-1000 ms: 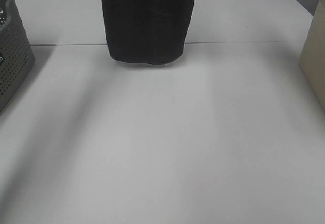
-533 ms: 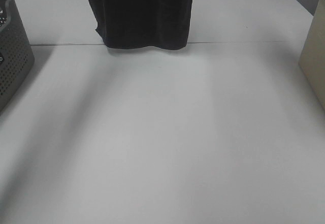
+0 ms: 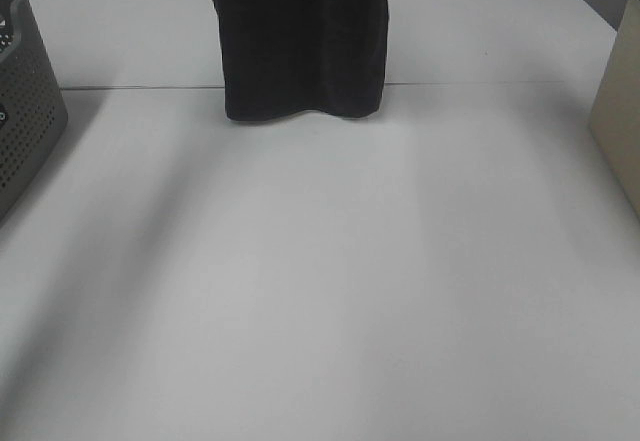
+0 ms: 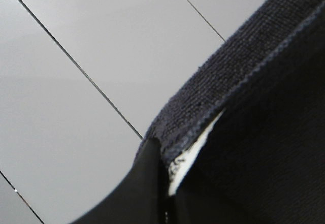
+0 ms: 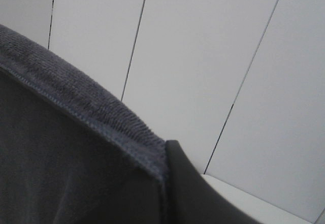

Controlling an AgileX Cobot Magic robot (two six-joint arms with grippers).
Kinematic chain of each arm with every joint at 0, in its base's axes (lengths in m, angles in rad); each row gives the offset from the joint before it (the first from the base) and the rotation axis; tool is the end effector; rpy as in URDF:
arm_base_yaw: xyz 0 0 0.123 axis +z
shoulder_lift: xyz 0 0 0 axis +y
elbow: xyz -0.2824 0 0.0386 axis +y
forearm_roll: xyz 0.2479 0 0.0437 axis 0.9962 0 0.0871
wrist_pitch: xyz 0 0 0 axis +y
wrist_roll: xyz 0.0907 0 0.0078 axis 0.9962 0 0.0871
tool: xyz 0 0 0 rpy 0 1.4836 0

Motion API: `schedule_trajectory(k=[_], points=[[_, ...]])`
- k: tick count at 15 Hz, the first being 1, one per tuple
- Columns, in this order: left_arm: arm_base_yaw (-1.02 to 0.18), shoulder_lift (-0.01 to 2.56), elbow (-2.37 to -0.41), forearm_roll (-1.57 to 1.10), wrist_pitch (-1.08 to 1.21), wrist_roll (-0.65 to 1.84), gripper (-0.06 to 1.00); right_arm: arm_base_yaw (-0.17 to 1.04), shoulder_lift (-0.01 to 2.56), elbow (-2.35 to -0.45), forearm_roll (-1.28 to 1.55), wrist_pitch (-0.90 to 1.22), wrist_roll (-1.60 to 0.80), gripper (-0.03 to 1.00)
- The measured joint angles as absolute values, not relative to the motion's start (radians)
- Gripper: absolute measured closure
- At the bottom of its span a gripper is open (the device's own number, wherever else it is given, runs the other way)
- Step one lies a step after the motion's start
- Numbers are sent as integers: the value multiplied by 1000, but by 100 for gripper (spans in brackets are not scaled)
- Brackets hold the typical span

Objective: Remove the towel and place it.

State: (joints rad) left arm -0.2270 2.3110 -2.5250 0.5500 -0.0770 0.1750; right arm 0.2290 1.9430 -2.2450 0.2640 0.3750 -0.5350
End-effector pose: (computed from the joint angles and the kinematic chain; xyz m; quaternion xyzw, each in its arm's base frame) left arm 0.5223 -0.1243 0.4333 0.2738 0.4958 0.1915 0.8016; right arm 0.4391 0.1113 0.4897 -0.2115 0.6651 0.0121 0.7161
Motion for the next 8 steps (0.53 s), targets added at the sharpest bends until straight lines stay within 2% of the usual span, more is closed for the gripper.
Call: schedule_trajectory(k=[4,8], points=[[-228,2311,-2525,539,7,175,94,229,1951,-2245,272,414,-535,96],[-241,2304,-2525,397,268,174,94,229,1957,-2245,299,529,-533,96]])
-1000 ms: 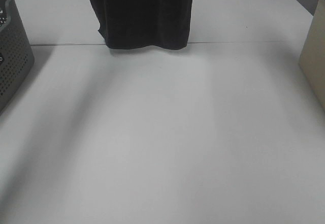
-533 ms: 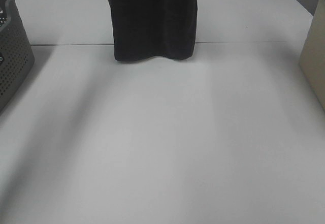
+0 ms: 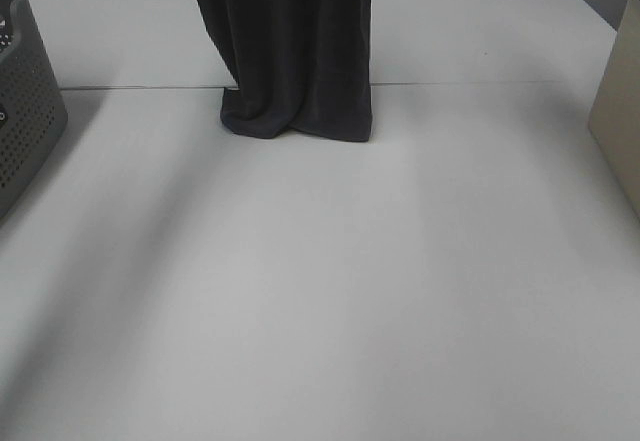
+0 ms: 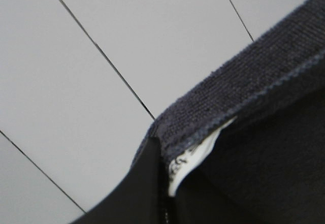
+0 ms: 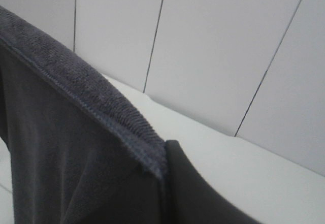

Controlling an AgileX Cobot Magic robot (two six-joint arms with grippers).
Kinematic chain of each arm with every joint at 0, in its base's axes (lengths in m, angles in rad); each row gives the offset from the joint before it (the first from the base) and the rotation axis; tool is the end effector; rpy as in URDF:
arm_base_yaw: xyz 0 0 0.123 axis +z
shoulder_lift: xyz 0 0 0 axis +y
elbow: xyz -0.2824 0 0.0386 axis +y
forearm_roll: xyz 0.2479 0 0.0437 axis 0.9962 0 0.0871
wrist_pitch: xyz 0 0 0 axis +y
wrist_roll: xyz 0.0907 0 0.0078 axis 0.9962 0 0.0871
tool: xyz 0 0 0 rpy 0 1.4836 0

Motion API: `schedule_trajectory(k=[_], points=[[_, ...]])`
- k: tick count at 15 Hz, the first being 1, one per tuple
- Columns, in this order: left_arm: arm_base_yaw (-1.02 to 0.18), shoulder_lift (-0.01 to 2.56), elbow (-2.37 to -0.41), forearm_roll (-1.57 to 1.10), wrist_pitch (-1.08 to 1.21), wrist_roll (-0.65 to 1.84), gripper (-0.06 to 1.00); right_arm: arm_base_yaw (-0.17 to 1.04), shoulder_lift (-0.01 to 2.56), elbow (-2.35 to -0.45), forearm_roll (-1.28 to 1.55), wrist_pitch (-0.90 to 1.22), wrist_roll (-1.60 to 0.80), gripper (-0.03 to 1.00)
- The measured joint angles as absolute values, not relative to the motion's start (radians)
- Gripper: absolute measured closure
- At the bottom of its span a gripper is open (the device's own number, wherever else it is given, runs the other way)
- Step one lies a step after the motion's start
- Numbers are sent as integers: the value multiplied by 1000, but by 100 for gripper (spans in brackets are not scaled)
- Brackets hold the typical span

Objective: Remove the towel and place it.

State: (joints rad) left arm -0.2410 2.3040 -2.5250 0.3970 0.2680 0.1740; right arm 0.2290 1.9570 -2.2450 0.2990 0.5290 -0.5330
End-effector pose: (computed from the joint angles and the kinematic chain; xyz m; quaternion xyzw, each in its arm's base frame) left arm 0.5270 -0.1199 0.4093 0.2320 0.6452 0.1495 0.7124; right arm 0.4416 0.1169 0.4702 -0.2340 0.7151 0.0417 0.6573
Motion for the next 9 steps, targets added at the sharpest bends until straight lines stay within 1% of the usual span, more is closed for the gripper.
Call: schedule_trajectory(k=[1,3,6,7,9], points=[[-241,2290,-2525,336,368,174,94,229,1958,-2243,309,575,-531,96],[-241,2234,-2525,199,637,187,94,229,1955,-2239,320,666,-508,96],[-241,2164,-2527,87,1049,201,94,229,1916,-2237,345,842,-482,96],[-241,2146,-2527,69,1119,201,94,229,1902,-2237,363,895,-480,96],[-241,2121,-2527,64,1156,187,94,229,1880,-2237,384,967,-477,96]])
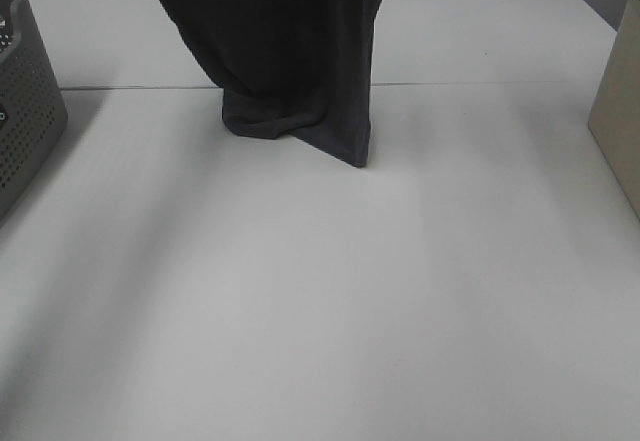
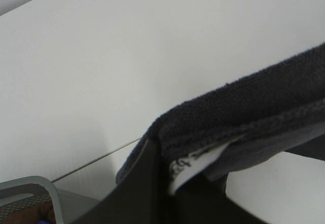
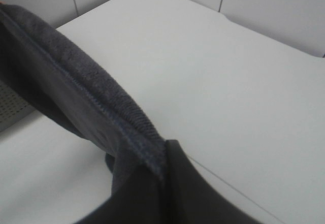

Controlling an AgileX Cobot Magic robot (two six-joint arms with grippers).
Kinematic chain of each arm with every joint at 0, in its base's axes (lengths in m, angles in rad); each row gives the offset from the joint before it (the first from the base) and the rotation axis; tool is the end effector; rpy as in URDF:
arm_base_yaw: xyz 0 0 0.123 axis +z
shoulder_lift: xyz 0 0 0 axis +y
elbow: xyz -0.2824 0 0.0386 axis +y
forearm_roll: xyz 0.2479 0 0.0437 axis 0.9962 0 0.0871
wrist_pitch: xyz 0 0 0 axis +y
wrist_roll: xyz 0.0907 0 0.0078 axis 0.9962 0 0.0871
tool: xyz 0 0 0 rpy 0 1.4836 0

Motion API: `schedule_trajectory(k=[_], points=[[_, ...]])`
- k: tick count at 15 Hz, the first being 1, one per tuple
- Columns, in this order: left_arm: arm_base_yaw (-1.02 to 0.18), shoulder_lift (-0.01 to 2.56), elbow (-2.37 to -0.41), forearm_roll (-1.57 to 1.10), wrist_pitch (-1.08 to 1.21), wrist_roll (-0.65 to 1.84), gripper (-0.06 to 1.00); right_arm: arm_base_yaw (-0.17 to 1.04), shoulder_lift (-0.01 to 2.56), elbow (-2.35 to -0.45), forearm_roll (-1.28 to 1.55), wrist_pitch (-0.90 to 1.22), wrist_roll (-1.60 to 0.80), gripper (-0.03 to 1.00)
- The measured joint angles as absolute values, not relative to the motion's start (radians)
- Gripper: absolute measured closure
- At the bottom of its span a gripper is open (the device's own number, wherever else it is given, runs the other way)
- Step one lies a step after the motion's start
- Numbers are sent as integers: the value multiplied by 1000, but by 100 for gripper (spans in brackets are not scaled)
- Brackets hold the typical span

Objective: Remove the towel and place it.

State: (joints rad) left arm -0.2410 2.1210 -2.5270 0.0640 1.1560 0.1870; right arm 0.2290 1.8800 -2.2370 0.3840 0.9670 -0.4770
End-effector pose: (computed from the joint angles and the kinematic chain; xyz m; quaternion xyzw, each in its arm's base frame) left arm 0.4506 -0.1052 0.4256 0.1895 0.8780 0.0201 0.4390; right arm 0.3989 0.1218 0.4672 -0.2796 0.8028 0.1280 0.5109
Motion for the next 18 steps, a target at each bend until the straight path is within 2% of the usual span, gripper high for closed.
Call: schedule_trajectory(k=[3,8,9,12,18], points=[[-238,2019,-2450,63,1177,147,94,229,1856,-2237,430,1107,-445,96],[-238,1682,-1939,13,1161,70,94,229,1801,-2206,482,1226,-345,96],[-238,1644,-1893,6,1151,63,94,229,1785,-2191,494,1231,-331,96],[-238,1371,-1584,-48,1117,19,94,234,1652,-2010,577,1233,-269,96],[-230,989,-1136,-252,1098,67,94,239,1312,-1543,603,1234,-210,96]])
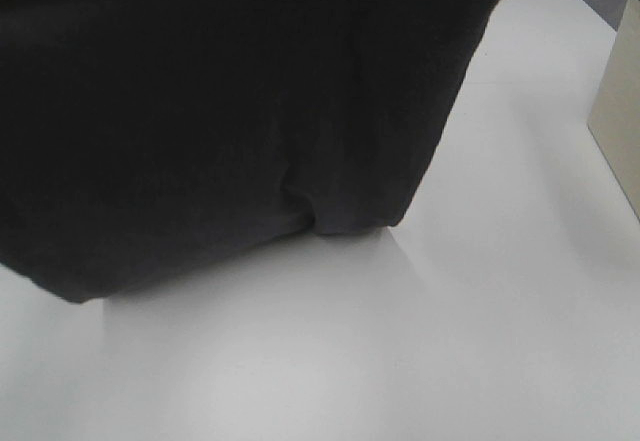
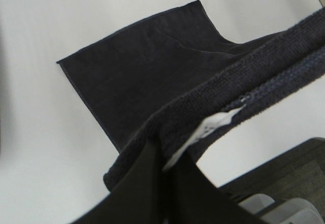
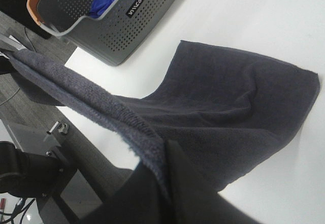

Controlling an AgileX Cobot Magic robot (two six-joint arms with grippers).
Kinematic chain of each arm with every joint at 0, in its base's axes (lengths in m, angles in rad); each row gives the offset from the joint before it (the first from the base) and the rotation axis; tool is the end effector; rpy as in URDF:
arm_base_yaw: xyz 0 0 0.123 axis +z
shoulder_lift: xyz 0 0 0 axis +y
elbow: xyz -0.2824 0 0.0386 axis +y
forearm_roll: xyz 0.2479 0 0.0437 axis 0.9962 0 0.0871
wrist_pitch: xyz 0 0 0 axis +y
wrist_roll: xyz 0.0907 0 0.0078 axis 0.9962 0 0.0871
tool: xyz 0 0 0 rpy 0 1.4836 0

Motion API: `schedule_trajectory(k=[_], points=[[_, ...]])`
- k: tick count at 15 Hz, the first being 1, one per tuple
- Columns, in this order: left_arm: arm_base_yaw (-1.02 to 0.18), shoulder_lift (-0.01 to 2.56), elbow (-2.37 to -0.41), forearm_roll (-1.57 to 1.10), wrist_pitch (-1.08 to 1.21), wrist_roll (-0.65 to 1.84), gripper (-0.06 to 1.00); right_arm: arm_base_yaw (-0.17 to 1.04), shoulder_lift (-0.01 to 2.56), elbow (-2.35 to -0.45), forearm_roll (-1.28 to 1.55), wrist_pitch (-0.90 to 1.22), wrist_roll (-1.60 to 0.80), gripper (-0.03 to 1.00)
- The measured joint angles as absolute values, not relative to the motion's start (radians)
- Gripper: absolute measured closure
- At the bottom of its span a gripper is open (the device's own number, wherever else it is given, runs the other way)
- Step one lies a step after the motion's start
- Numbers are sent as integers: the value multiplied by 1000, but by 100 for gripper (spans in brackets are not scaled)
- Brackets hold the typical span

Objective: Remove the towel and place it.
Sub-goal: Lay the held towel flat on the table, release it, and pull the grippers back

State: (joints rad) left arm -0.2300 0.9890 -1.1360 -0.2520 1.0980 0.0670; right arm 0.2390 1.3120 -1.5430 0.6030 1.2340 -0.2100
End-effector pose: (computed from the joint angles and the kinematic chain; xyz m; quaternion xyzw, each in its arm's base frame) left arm 0.1651 -0.0594 0.3929 0.1229 0.9227 -0.1523 0.3321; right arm 0.2284 0.1058 0.4473 -0.1986 0.8821 0.3014 0.3028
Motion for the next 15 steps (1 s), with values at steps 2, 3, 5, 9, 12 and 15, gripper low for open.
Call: schedule_trajectory(k=[2,3,5,9,12,15], points=[[-227,932,-1021,-321,1097,126,94,239,1237,-1444,595,1234,-184,96],[-227,924,-979,-351,1097,159,94,239,1204,-1394,582,1234,-164,96],[-227,923,-938,-368,1098,201,94,238,1146,-1303,573,1234,-141,96],[-226,921,-814,-444,1117,302,94,232,1046,-1115,543,1232,-98,96],[-217,921,-713,-499,1129,329,94,230,983,-986,543,1231,-64,96],[-215,921,-622,-537,1143,362,94,224,923,-876,578,1229,-33,96]])
